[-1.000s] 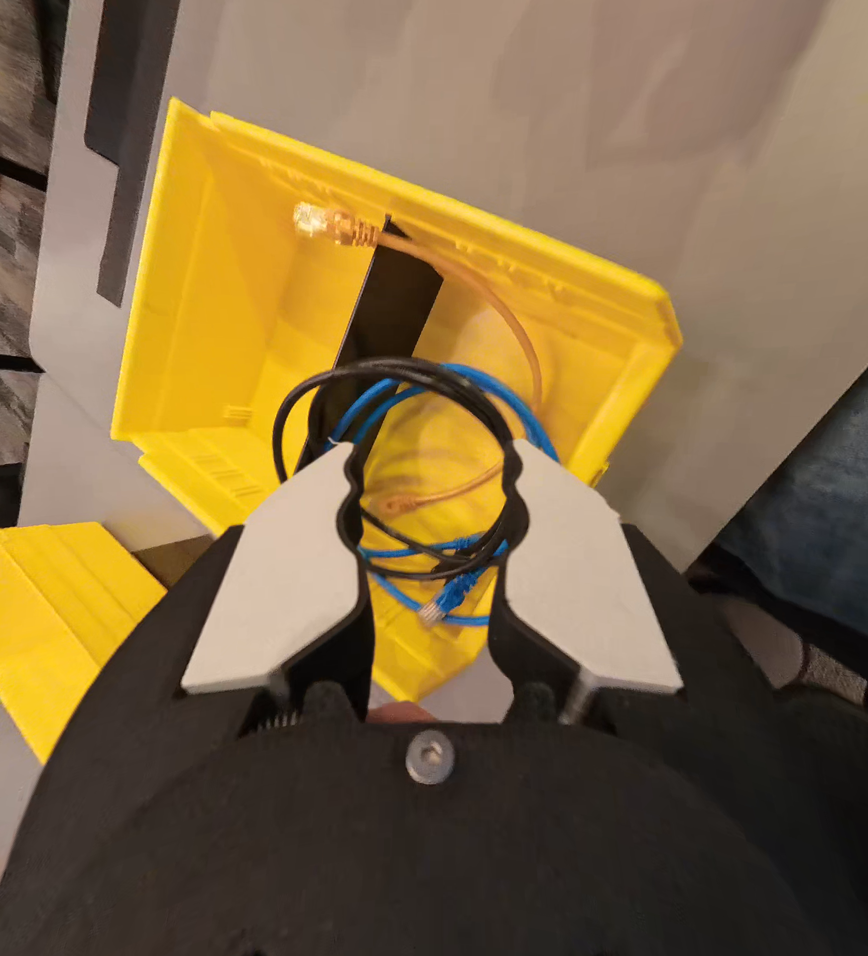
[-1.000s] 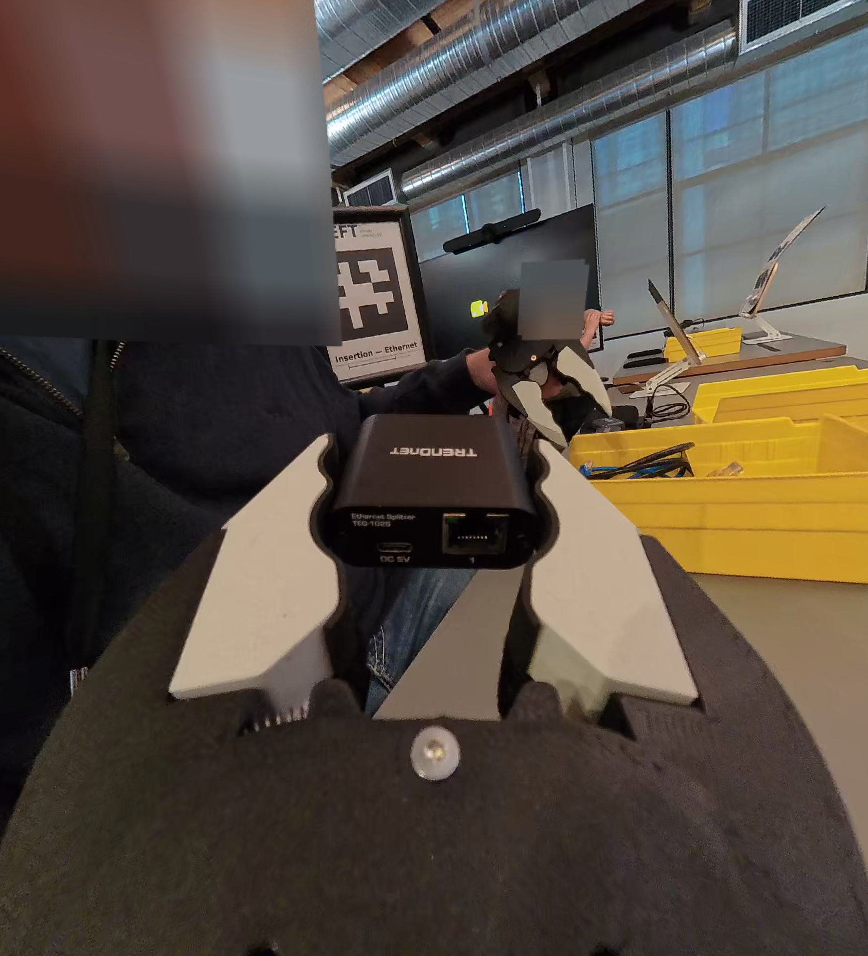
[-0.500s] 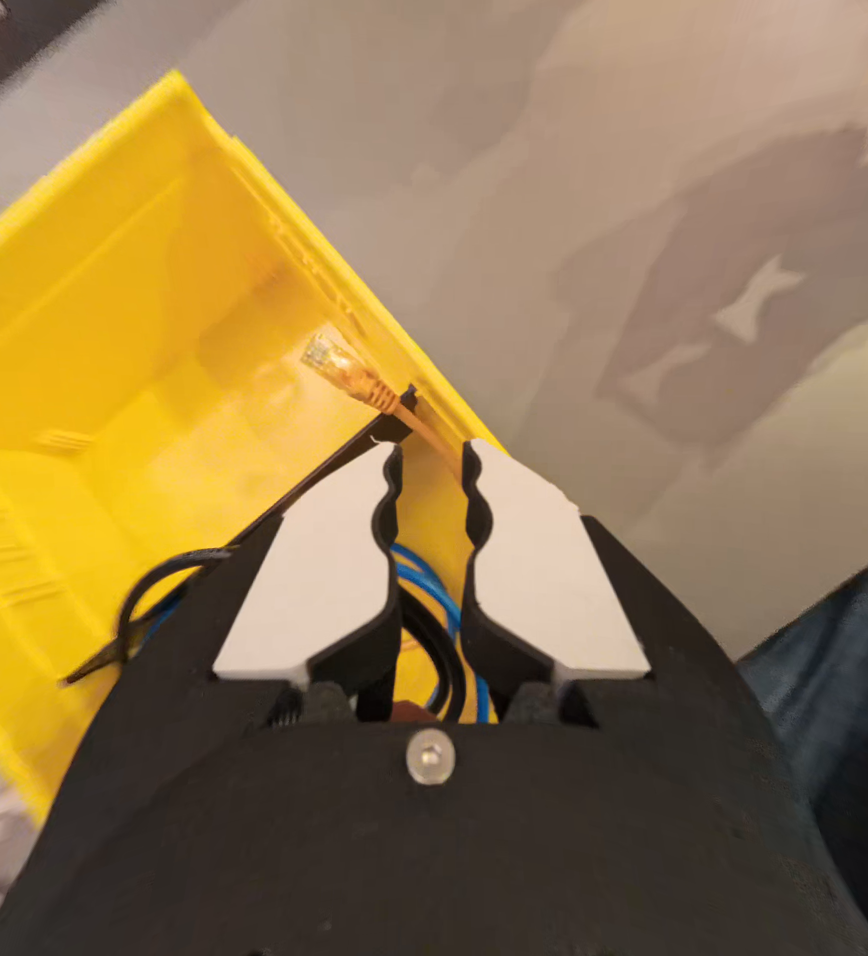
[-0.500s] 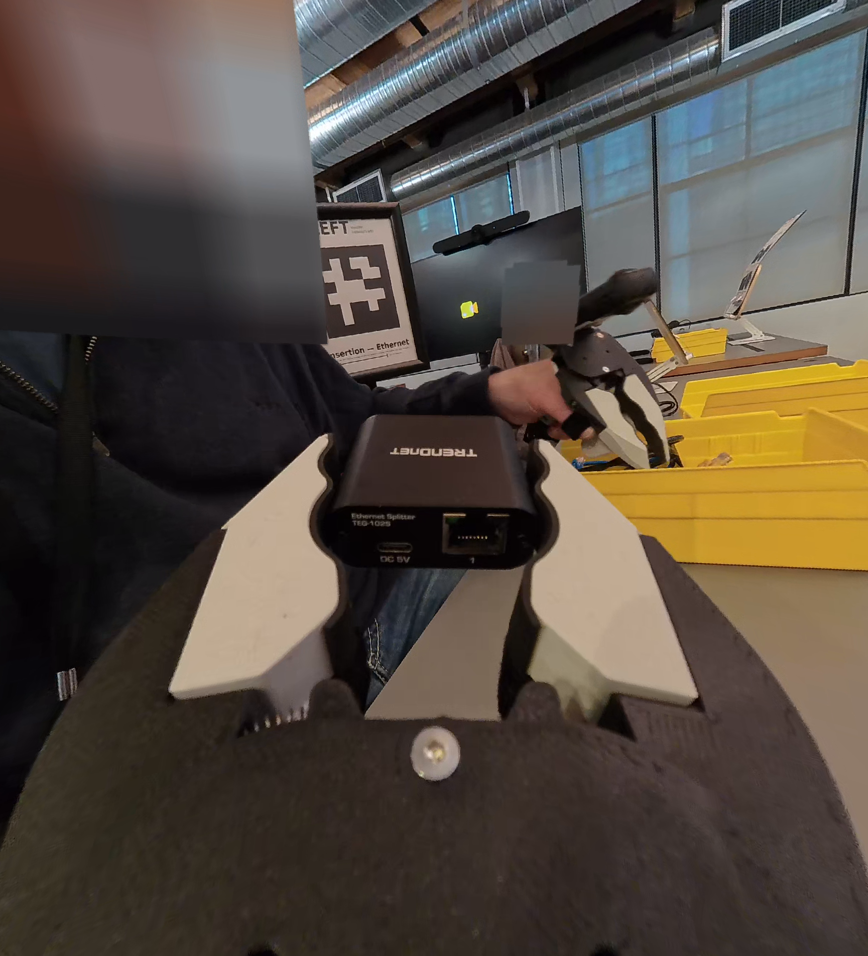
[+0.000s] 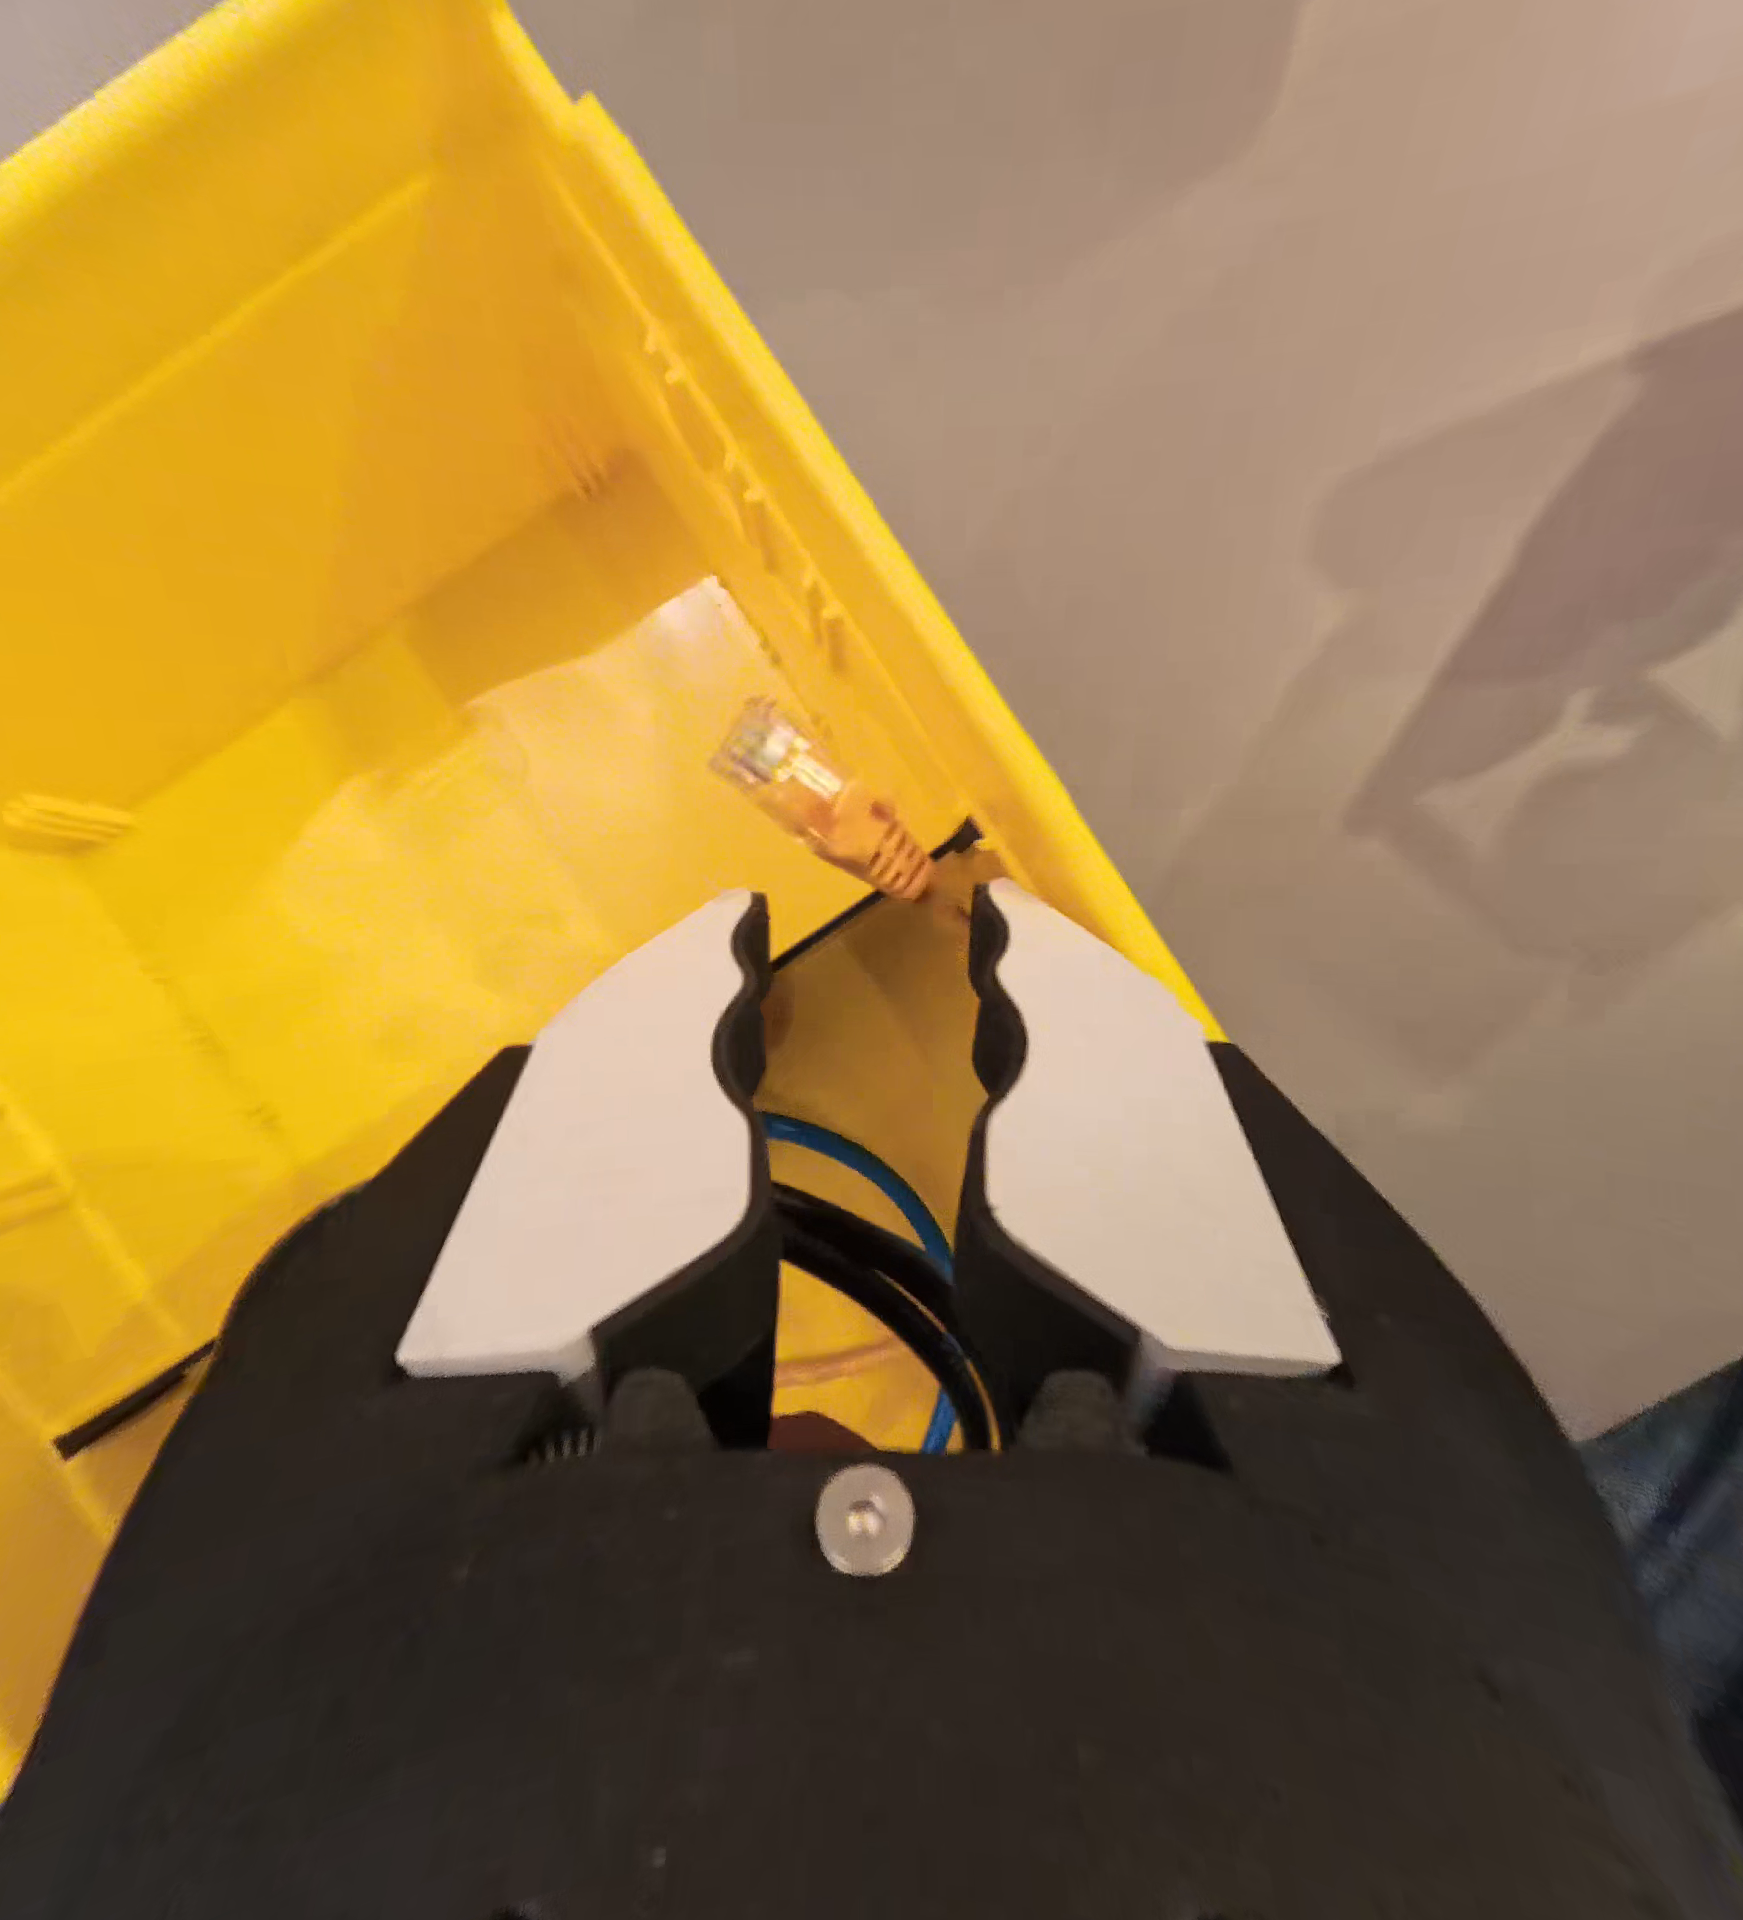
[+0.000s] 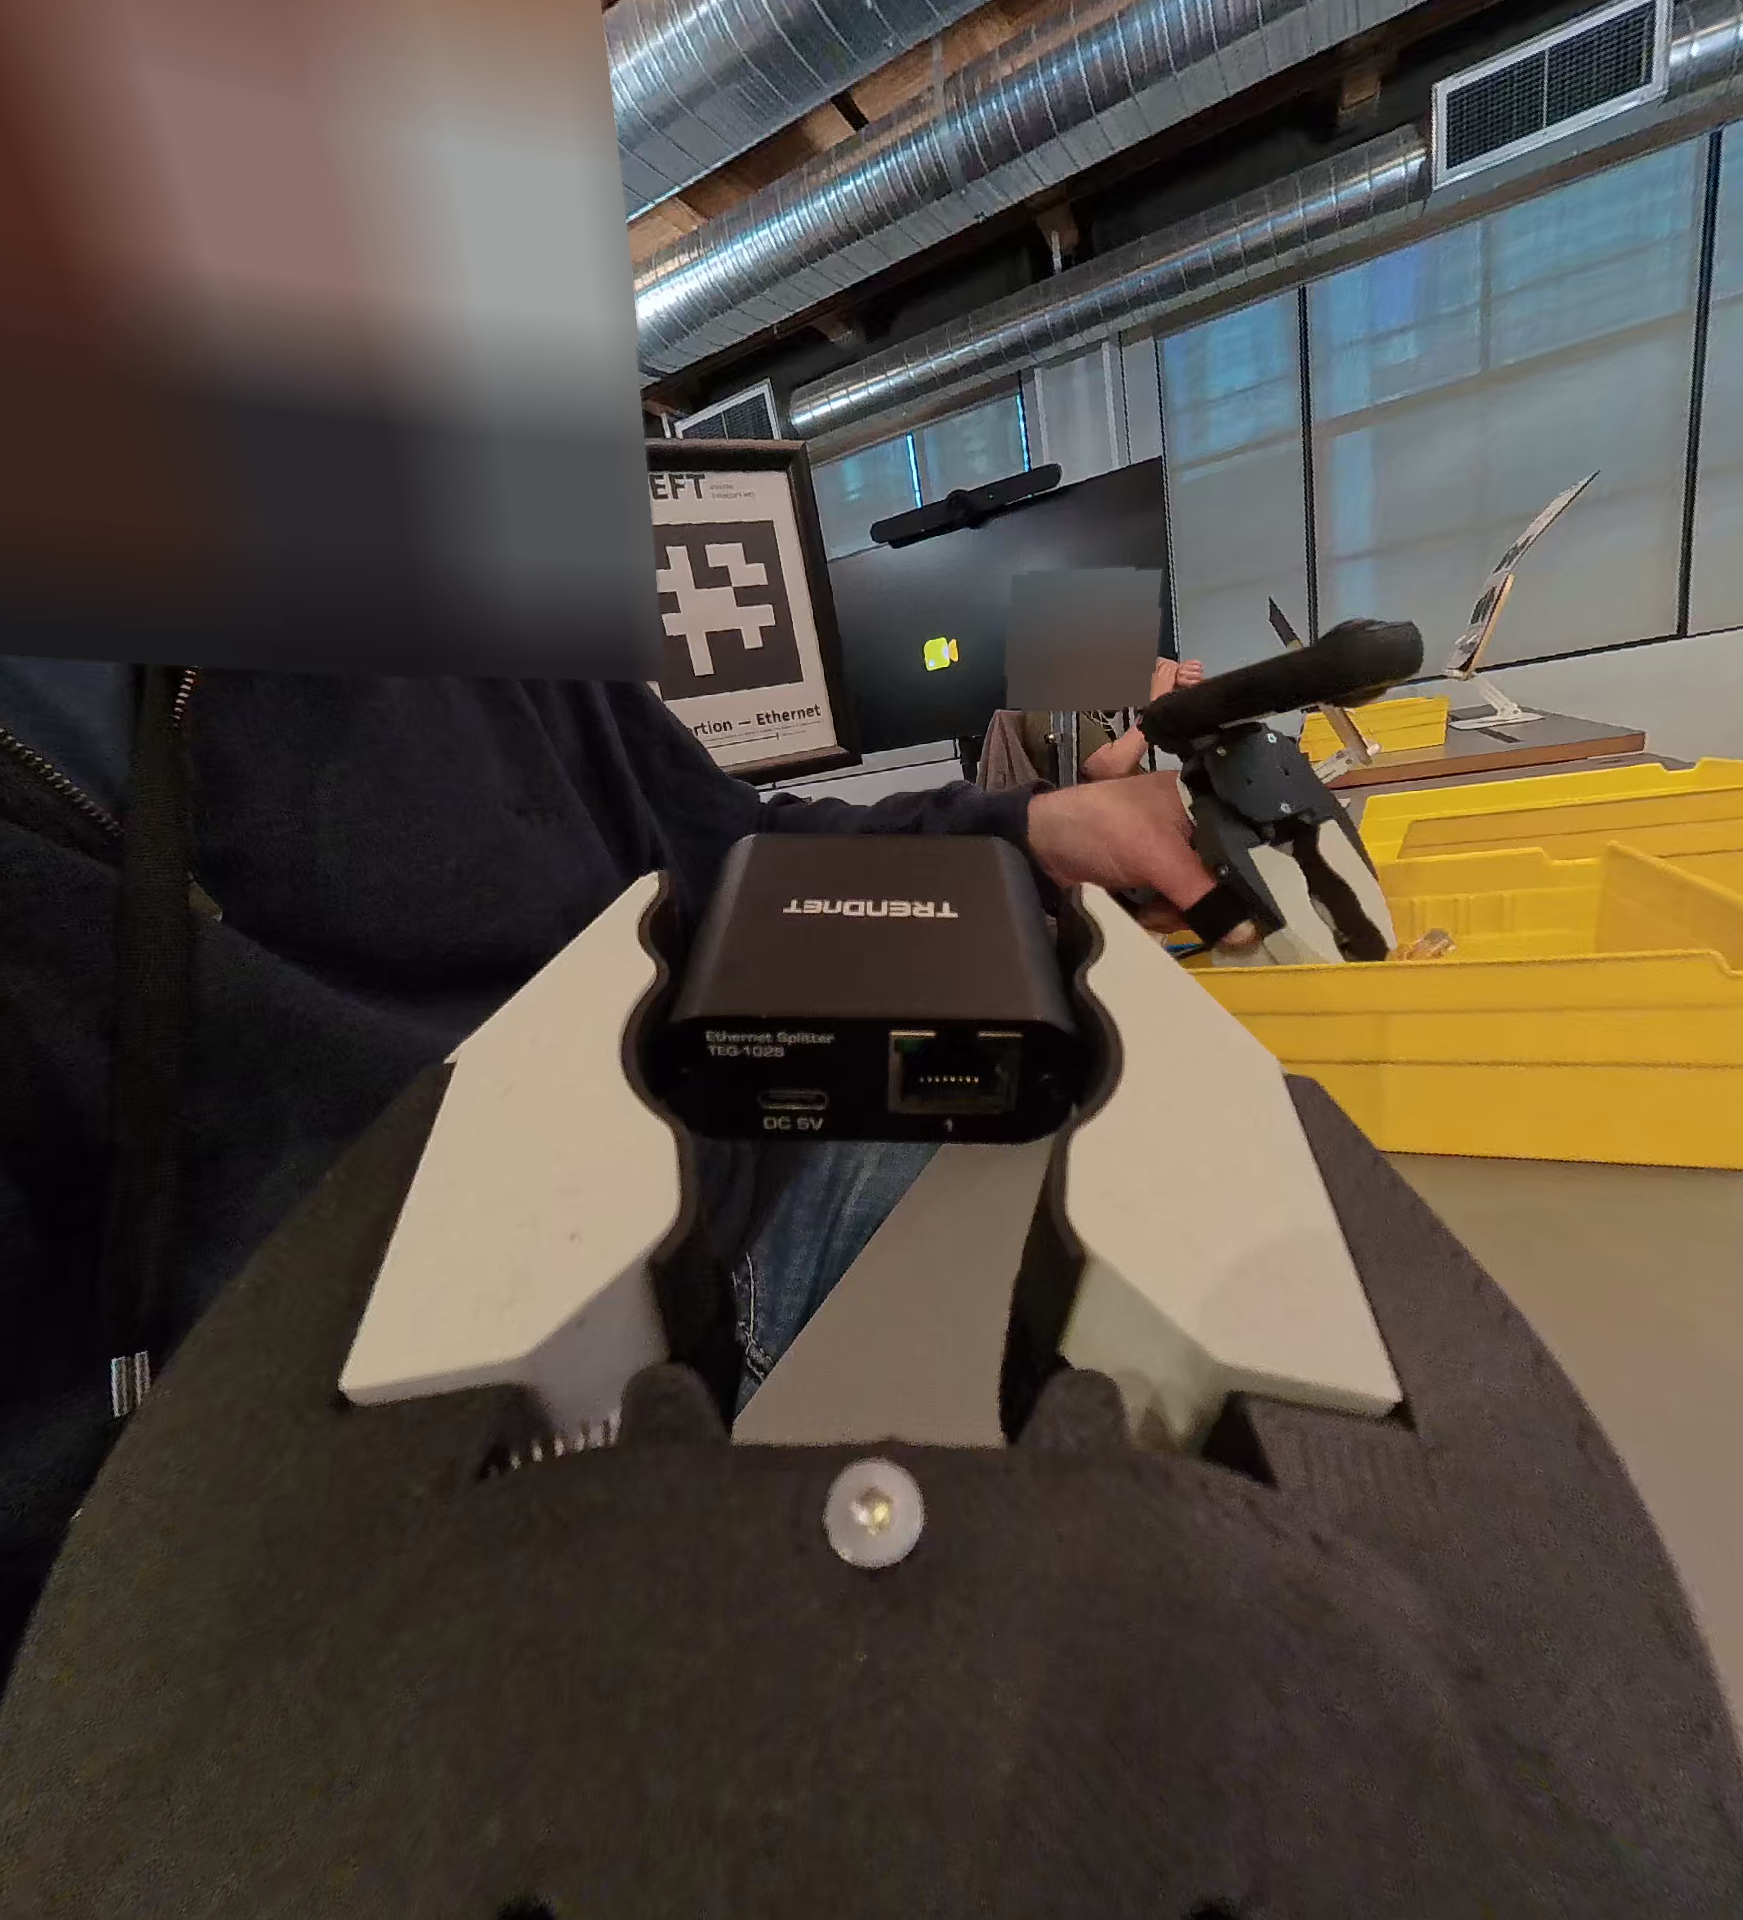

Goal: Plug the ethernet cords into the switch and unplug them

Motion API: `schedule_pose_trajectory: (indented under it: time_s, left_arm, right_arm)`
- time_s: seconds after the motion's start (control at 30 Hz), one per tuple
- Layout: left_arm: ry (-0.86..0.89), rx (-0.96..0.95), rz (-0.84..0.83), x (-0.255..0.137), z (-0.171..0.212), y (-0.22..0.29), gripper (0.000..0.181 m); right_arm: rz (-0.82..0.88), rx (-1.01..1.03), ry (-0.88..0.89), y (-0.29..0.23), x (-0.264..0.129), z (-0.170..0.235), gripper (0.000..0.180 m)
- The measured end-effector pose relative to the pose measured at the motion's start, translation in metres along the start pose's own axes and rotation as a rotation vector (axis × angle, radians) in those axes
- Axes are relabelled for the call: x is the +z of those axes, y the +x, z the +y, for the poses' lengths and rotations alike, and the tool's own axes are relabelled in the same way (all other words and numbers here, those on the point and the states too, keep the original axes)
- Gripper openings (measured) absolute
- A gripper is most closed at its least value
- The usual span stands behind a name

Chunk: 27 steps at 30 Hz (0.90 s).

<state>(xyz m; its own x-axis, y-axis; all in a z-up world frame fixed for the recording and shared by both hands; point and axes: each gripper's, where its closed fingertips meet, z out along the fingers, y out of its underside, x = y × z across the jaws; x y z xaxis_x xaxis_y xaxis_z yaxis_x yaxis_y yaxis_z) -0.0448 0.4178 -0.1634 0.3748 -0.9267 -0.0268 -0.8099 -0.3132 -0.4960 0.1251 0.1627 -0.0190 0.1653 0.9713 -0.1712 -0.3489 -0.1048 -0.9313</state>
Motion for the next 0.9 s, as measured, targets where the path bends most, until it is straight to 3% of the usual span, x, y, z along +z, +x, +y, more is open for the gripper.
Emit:
schedule_pose_trajectory:
  time_s: [0.03, 0.23, 0.4, 0.67, 0.9]
  left_arm:
    - [0.001, 0.004, -0.013, 0.002, 0.000, -0.001, 0.038]
    - [0.039, 0.078, -0.079, 0.007, -0.006, -0.002, 0.020]
    - [0.074, 0.140, -0.135, -0.009, -0.013, -0.005, 0.017]
    - [0.126, 0.264, -0.060, -0.056, -0.035, 0.005, 0.012]
    - [0.243, 0.452, -0.110, -0.138, -0.094, 0.027, 0.011]
  right_arm:
    - [0.001, -0.002, 0.001, 0.000, 0.000, 0.000, 0.072]
    - [0.006, -0.011, 0.007, -0.002, -0.003, -0.002, 0.072]
    - [0.015, -0.015, 0.003, -0.001, -0.004, -0.001, 0.072]
    - [0.035, -0.028, -0.026, 0.001, -0.002, 0.002, 0.072]
    - [0.051, -0.049, -0.041, 0.000, -0.002, 0.002, 0.072]
